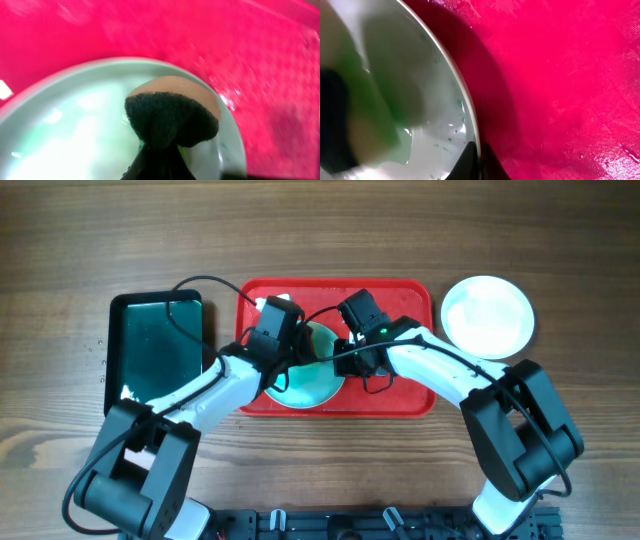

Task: Clean dirty plates on tray and stack at the side
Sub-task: 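Scrub the last plate with the sponge while the right gripper holds it, then move the sponge back to the basin with the left gripper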

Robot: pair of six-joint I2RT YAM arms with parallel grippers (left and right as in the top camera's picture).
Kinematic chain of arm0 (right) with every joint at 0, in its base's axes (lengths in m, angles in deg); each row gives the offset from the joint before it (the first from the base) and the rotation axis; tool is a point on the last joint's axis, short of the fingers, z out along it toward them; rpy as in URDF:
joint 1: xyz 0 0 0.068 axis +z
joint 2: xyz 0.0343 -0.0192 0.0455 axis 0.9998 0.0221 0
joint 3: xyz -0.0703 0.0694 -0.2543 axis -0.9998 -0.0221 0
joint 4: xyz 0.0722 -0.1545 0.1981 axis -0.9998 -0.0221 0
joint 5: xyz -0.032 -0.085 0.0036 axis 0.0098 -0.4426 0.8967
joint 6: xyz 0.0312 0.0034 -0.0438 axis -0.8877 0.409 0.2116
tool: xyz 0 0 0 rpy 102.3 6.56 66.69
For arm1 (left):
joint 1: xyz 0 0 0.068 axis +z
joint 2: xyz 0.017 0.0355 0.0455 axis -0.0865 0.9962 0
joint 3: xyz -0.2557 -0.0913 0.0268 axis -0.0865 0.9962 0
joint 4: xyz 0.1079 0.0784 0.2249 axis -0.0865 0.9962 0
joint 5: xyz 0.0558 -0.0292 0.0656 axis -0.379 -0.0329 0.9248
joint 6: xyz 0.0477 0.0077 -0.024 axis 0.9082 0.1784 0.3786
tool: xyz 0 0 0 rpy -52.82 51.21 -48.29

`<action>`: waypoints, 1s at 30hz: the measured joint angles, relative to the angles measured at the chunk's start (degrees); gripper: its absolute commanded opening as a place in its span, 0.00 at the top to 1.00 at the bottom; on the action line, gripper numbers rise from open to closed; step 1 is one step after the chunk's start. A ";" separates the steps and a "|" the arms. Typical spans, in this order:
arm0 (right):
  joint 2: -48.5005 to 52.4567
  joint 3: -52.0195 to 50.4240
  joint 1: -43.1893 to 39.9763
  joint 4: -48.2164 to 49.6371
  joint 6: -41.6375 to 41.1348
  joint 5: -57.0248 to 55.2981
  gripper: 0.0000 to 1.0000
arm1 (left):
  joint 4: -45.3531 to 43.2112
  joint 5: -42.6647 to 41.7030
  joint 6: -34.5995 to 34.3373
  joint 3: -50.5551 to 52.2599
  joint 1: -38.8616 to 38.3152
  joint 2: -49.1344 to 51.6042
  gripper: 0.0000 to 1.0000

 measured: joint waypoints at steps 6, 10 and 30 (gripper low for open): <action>0.00 0.02 0.00 -0.04 0.02 0.00 0.96 | 6.93 6.86 -0.02 -0.35 0.15 1.07 0.96; 0.20 0.09 0.24 0.55 0.02 0.52 0.96 | 13.81 22.27 0.02 -0.72 1.01 -0.17 0.96; -8.79 16.11 3.37 -18.69 13.00 -20.35 0.96 | 24.76 7.32 -0.02 -0.24 36.92 -23.74 0.96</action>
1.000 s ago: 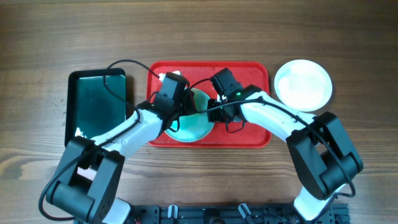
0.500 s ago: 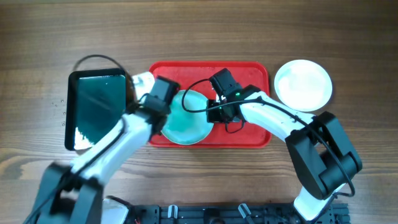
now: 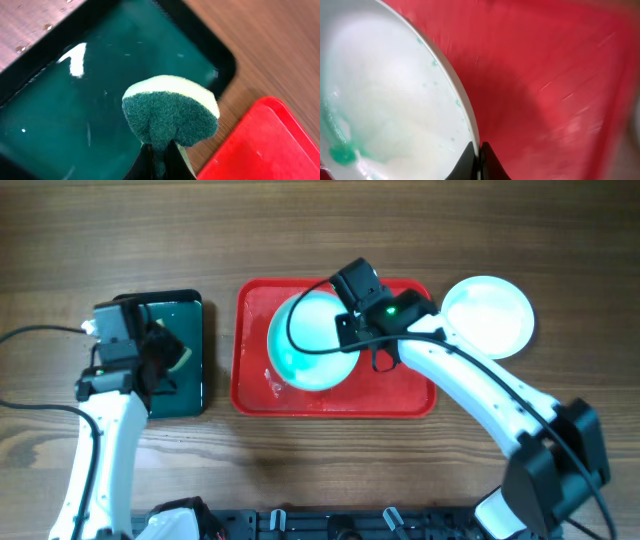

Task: Clean dirty plates on tray and stack at the side
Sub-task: 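Move the sponge back to the basin with the left gripper, then lift the last plate with the right gripper onto the plate stack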

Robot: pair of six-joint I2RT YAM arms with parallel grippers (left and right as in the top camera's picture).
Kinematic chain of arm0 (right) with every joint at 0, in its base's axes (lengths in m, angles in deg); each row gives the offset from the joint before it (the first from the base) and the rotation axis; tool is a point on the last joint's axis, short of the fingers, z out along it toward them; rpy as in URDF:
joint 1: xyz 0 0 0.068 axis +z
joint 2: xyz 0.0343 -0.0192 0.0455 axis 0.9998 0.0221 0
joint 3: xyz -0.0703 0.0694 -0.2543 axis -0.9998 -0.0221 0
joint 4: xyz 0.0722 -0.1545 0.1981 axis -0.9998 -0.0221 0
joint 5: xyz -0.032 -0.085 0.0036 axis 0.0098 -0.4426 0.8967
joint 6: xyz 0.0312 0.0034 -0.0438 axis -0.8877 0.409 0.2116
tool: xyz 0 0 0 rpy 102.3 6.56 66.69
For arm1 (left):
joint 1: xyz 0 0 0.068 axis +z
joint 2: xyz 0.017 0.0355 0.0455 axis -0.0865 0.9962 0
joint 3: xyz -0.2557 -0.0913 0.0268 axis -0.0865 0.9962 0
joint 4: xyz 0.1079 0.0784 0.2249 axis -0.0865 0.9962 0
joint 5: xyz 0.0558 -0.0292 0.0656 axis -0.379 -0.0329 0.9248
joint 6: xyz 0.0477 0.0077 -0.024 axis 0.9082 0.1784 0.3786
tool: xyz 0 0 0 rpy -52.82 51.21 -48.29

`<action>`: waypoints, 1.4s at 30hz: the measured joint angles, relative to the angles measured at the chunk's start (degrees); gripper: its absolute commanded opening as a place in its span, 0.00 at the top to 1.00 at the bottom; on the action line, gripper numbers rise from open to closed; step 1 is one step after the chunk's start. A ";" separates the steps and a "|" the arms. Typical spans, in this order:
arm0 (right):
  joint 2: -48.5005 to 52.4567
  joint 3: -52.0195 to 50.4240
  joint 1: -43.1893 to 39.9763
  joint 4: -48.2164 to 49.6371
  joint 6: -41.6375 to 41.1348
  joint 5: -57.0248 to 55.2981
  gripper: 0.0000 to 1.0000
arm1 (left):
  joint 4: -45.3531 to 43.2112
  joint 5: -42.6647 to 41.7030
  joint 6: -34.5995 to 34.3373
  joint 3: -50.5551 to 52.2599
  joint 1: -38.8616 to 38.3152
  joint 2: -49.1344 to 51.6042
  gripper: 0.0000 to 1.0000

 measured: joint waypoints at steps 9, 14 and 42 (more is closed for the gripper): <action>-2.25 3.87 21.14 7.21 20.79 -45.33 0.96 | -2.51 -4.68 -1.46 0.02 5.16 11.28 0.96; -2.23 3.93 27.65 22.14 38.23 -59.19 0.96 | -6.49 -5.29 -1.62 0.00 6.56 15.85 0.96; -2.23 3.91 -23.10 -1.70 -4.17 7.48 0.96 | -6.78 -8.09 -2.14 0.02 9.11 19.96 0.00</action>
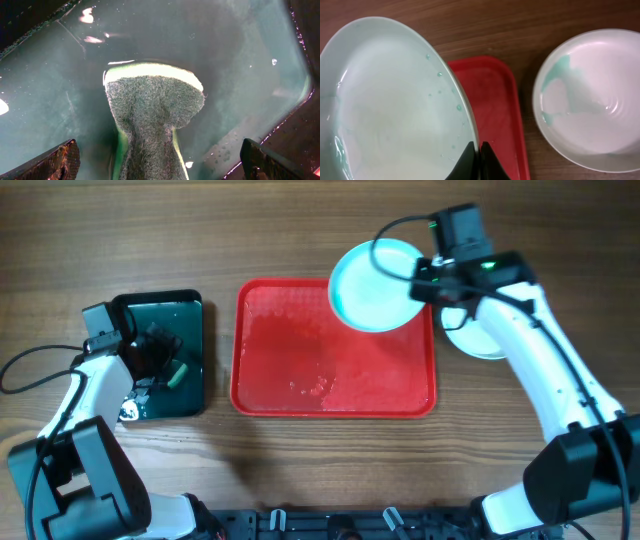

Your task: Clean dirty plates on tray and stack at the side

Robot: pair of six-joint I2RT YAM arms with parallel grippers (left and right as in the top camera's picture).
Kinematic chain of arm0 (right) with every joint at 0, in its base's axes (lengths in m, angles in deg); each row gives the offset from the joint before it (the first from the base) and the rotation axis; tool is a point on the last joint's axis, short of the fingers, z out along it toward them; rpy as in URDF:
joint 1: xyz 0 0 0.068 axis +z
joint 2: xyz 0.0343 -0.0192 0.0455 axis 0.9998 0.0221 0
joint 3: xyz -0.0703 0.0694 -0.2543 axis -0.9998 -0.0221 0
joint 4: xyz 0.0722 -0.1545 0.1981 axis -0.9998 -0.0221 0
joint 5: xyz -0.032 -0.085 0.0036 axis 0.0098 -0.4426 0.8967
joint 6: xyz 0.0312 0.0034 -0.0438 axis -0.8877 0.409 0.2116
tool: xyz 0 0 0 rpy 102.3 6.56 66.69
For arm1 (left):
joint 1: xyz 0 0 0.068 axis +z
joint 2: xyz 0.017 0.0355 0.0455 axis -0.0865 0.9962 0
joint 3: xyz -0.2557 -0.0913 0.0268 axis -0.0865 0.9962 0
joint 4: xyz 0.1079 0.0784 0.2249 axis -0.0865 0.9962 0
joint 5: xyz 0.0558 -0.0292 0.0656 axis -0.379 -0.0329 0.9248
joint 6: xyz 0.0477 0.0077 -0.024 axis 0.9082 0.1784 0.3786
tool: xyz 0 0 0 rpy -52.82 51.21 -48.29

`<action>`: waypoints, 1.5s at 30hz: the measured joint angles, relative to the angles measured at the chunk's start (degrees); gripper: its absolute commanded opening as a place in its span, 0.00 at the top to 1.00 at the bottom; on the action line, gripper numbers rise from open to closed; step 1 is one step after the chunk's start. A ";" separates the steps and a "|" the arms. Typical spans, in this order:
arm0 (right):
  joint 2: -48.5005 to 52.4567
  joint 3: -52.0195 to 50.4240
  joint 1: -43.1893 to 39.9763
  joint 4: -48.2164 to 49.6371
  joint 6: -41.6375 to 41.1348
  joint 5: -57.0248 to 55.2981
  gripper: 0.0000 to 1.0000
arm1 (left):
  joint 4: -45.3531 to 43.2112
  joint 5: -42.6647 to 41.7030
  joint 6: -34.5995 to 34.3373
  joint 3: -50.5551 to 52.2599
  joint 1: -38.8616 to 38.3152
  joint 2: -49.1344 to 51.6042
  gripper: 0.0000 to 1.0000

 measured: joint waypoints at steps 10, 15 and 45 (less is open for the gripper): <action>0.00 -15.06 -29.97 6.43 0.17 5.44 0.92 | 0.00 0.00 0.00 0.00 0.00 0.00 0.00; 0.00 -16.57 -31.10 8.31 0.17 5.55 0.39 | 0.02 0.00 0.00 0.00 0.00 0.00 0.00; -46.80 -36.20 -8.48 -6.40 -29.83 15.32 0.00 | 0.02 0.00 0.00 0.00 0.00 0.04 0.00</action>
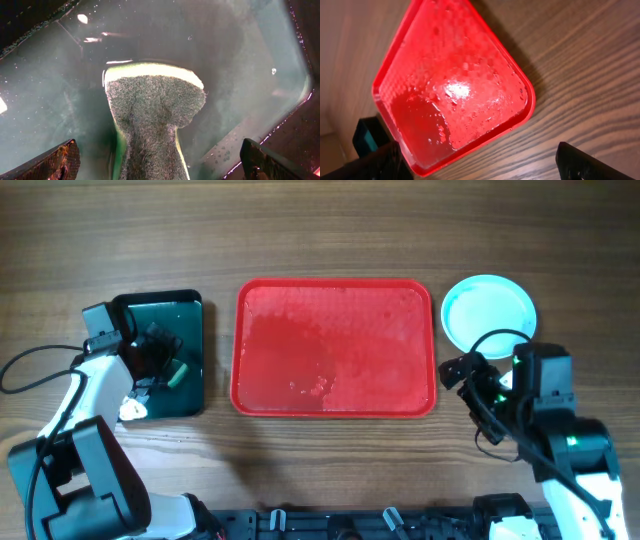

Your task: Clean dirty plates on tray and stack at the side

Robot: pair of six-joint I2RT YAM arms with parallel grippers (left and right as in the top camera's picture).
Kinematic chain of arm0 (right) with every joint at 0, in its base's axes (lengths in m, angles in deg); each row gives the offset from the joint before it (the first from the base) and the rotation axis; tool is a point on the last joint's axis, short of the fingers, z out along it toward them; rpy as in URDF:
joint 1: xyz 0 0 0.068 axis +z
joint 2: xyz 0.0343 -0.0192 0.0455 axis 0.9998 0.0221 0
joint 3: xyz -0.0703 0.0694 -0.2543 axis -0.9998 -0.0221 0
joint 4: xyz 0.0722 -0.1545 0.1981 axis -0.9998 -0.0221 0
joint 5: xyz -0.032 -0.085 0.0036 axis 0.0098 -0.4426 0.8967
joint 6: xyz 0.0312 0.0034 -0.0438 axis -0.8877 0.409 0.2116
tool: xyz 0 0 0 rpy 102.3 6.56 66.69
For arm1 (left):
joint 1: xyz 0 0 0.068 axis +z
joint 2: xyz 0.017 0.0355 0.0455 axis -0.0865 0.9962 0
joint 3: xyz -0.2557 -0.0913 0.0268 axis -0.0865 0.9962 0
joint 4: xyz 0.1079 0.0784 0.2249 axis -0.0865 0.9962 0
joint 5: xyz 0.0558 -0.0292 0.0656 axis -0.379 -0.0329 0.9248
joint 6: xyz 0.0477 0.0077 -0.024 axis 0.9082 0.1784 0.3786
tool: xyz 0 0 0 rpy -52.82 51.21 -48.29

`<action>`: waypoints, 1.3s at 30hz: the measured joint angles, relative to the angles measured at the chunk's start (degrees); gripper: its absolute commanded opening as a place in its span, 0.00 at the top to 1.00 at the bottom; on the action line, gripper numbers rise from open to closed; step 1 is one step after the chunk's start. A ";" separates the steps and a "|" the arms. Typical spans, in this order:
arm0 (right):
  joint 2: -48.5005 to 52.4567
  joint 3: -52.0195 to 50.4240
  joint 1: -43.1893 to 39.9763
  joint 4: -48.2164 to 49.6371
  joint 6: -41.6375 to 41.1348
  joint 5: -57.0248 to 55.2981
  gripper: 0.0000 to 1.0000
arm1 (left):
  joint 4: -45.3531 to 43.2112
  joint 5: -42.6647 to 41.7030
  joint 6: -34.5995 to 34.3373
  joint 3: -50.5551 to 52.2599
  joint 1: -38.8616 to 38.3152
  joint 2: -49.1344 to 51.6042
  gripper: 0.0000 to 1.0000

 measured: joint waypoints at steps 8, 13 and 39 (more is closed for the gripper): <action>12.81 -0.13 0.04 2.21 -2.14 -1.14 0.00 | -0.02 0.00 0.00 0.00 0.00 0.00 0.00; 7.96 -1.88 0.04 12.83 6.29 0.00 0.00 | 0.00 0.00 0.00 0.00 0.00 0.00 0.00; -48.78 -46.14 -1.16 55.25 48.96 -11.45 0.00 | 0.00 0.00 0.00 0.00 0.00 0.00 0.00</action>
